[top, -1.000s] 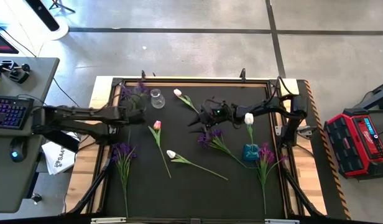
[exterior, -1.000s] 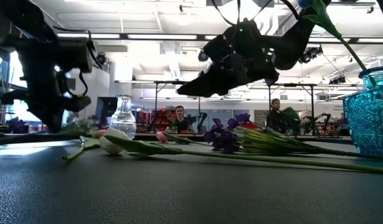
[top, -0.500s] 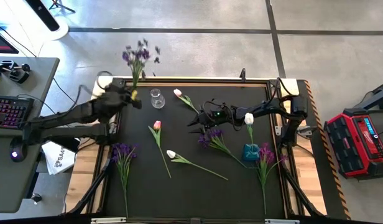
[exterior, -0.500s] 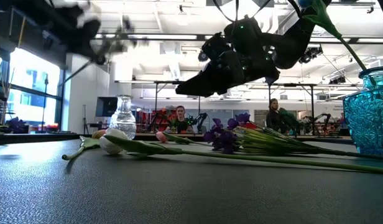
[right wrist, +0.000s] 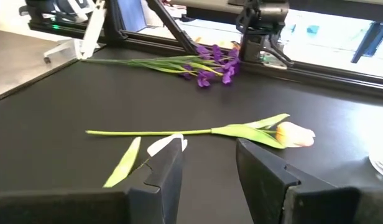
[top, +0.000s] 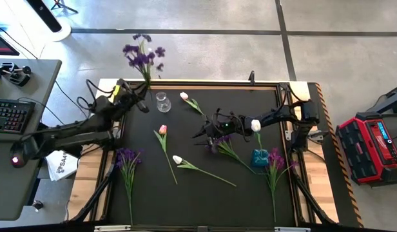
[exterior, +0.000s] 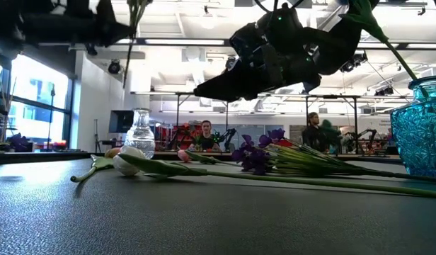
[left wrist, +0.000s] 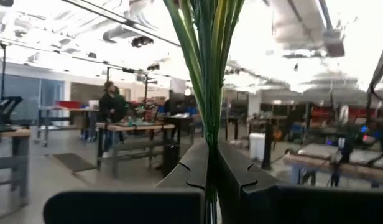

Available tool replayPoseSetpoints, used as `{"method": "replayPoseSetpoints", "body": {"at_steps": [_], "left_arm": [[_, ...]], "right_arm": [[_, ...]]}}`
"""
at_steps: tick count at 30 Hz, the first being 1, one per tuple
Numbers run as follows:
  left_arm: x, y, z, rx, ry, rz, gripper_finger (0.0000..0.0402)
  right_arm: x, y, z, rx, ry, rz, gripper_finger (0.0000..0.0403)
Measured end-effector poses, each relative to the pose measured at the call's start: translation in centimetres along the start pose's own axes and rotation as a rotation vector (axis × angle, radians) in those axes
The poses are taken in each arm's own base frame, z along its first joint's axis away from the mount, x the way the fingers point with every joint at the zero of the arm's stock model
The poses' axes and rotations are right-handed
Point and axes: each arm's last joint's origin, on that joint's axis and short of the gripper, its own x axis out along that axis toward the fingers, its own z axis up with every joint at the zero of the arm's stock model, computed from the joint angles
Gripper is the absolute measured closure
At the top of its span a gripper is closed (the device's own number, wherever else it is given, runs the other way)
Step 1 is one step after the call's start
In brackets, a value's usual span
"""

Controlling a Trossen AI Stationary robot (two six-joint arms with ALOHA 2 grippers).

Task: Sort flowers into vase by color
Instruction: Put the top left violet flowers into the transparent white vase

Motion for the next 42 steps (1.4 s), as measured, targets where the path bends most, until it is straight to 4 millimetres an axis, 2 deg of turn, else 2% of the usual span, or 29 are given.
{"method": "replayPoseSetpoints", "body": {"at_steps": [5, 11, 16, 22, 27, 34, 42], "left_arm": [[1.7, 1.9, -1.0, -0.026, -0.012, -0.067, 0.0401], [2.7, 3.8, -2.5, -0.008, -0.002, 0.001, 0.0401], [3.4, 4.1, -3.6, -0.020, -0.019, -0.064, 0.0401], [3.9, 4.1, -5.4, -0.027, 0.038, -0.114, 0.0401], [3.9, 4.0, -5.7, -0.022, 0.037, -0.141, 0.0401], [2.8, 4.0, -6.7, 0.004, 0.086, -0.128, 0.0398], [1.9, 4.0, -7.5, -0.002, 0.131, -0.121, 0.0346]], "right_arm": [[0.0, -0.1, 0.0, 0.006, 0.001, -0.018, 0.0269], [0.0, -0.1, 0.0, 0.026, 0.009, -0.039, 0.0269], [0.1, 0.2, 0.0, 0.023, 0.009, -0.037, 0.0269], [0.1, 0.2, 0.0, 0.023, 0.010, -0.038, 0.0269], [0.1, 0.2, 0.0, 0.023, 0.010, -0.039, 0.0269], [0.1, 0.2, 0.0, 0.023, 0.010, -0.039, 0.0269], [0.1, 0.2, 0.0, 0.023, 0.010, -0.039, 0.0269]]}}
